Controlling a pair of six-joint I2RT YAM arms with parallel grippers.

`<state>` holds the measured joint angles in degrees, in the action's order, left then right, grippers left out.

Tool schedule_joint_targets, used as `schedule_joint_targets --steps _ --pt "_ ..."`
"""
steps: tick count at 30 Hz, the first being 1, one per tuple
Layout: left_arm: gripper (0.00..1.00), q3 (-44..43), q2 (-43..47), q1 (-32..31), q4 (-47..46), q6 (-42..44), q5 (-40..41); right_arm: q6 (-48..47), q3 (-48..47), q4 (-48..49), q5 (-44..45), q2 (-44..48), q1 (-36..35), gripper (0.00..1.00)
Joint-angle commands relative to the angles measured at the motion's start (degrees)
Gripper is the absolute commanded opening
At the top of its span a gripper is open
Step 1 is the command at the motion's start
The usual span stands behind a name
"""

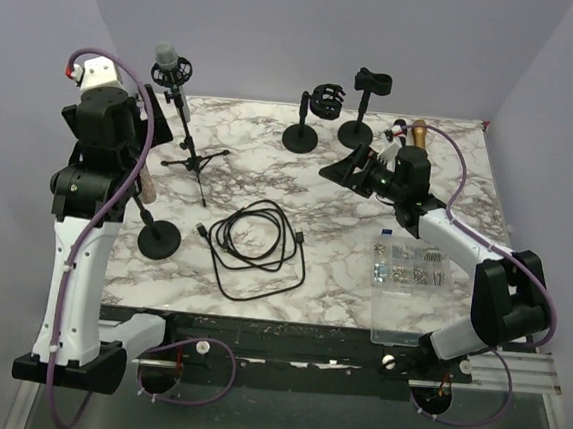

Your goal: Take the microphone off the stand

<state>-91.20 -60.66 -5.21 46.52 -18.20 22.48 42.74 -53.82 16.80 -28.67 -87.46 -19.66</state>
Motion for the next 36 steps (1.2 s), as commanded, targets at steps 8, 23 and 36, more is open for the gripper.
schedule_joint_targets --steps 8,23,36 --pt "0.95 9.1 -3.4 3.1 -5.4 3.0 8.8 -2.0 1.0 -1.8 -0.3 2.2 -0.2 1.00" --pt "0.67 16.3 0.3 3.2 -12.3 8.0 7.9 -1.8 0.6 -2.6 -0.5 0.6 -0.2 1.00" --pt "0.34 16.4 1.9 3.1 -12.0 9.8 8.2 -1.8 0.7 -3.2 -0.2 0.4 -0.2 1.00"
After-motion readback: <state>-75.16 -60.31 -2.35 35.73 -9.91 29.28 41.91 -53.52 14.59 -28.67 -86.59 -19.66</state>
